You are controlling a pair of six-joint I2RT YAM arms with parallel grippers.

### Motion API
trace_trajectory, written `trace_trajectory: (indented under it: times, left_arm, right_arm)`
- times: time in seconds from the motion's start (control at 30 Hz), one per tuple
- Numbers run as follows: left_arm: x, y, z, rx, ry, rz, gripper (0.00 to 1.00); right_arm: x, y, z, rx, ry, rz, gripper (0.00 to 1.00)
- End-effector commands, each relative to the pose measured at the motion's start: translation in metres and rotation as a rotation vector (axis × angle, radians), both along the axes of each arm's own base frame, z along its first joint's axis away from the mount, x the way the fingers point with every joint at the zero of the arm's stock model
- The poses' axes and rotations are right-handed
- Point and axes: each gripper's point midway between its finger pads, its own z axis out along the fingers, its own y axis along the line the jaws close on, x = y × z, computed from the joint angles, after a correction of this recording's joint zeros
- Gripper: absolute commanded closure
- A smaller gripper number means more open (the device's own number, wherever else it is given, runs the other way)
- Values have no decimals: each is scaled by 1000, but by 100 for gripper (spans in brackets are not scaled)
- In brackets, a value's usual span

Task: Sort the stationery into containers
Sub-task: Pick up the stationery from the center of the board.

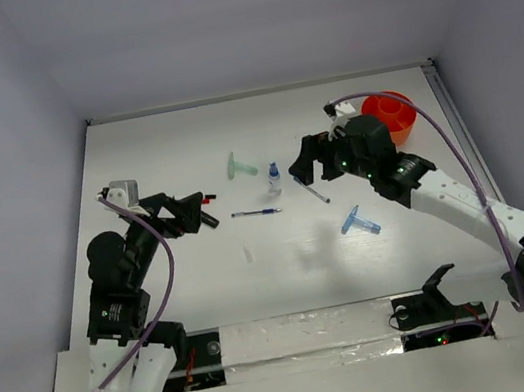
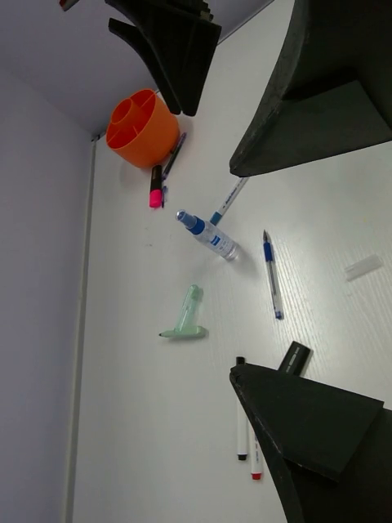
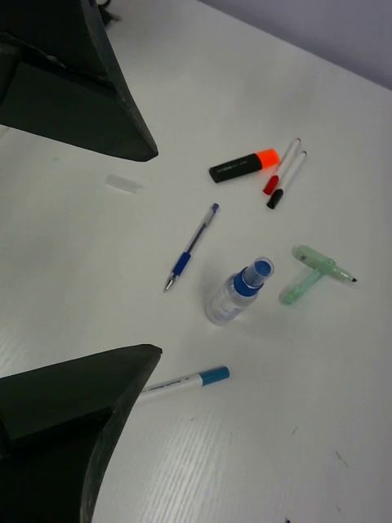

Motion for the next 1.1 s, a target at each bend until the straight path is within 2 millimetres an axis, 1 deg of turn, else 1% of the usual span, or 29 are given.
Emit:
trace_trajectory:
  times: [0.0,0.03,0.07,0.1,0.13,0.17,0.2,0.23,0.27,0.3,0.33,0.37,0.4,0.47,0.5,0.53,0.57,0.6,0.63,0.7,0.73,0.77,0.8,0.83,0.9,0.97,1.0,1.07]
  left_arm:
    - [-4,0,34,-13,-98,-10,1]
    - [-4,1,34,-13,-98,-5,1]
    - [-4,2,33,-13,-95,0,1]
    - [-4,2,33,-14,-94,0,1]
    - [-4,2,33,-13,-96,-2,1]
    - [-5,1,35,-14,-102,-5,1]
    - [-6,0,35,-13,-105,-11,1]
    - [-6,0,36,-15,-107,-14,1]
    - [-7,-1,36,-15,-110,-19,1]
    - [-7,-1,36,-15,-110,-19,1]
    - [-7,-1,37,-14,-112,-19,1]
    - [-7,-1,37,-15,-114,-20,1]
    - [-7,-1,37,-15,-114,-20,1]
    - [-8,-1,37,-16,-115,-20,1]
    - [-8,-1,37,-16,-116,-23,1]
    - [-8,-2,38,-17,-119,-26,1]
    - [-9,-2,38,-17,-121,-28,1]
    - [-9,-2,38,-17,-121,-28,1]
    - [-10,-1,39,-18,-124,-26,1]
    - [-10,-1,40,-20,-126,-25,1]
    - [-10,-1,39,-20,-124,-25,1]
    - [-10,-1,39,-20,-124,-26,1]
    - [-10,-1,40,-21,-125,-23,1]
    - [-10,-1,40,-22,-127,-23,1]
    - [-10,-1,40,-22,-125,-22,1]
    - [-10,0,40,-23,-125,-20,1]
    - [-10,-1,40,-23,-125,-22,1]
    - [-10,-1,40,-23,-126,-23,1]
  right_arm:
    - [20,0,9,-100,-59,-79,0]
    - [22,3,4,-117,-51,-77,0]
    - [28,3,9,-125,-59,-99,0]
    - [29,9,-4,-163,-36,-86,0]
    - [31,12,-6,-181,-34,-84,0]
    - [33,17,-3,-209,-46,-90,0]
    - [36,20,-6,-230,-45,-93,0]
    - [40,25,-17,-262,-28,-90,0]
    - [41,29,-19,-278,-26,-94,0]
    - [46,32,-17,-282,-25,-93,0]
    - [49,34,-19,-288,-22,-92,0]
    - [53,37,-29,-307,-4,-90,0]
    - [56,39,-26,-309,-6,-92,0]
    - [61,44,-37,-327,14,-88,0]
    - [63,45,-39,-331,17,-86,0]
    - [63,51,-38,-328,14,-76,0]
    - [65,54,-45,-336,26,-69,0]
    - [67,57,-44,-335,25,-66,0]
    - [67,57,-44,-335,25,-64,0]
    - [73,62,-59,-357,48,-60,0]
    - [75,63,-62,-365,50,-60,0]
    - [78,65,-61,-364,49,-61,0]
    - [79,67,-65,-371,55,-59,0]
    - [81,68,-76,-387,72,-56,0]
    - [84,70,-80,-393,77,-56,0]
    - [87,71,-88,-409,88,-60,2]
    - [90,72,-87,-413,86,-64,2]
    - [92,72,-95,-429,95,-71,5]
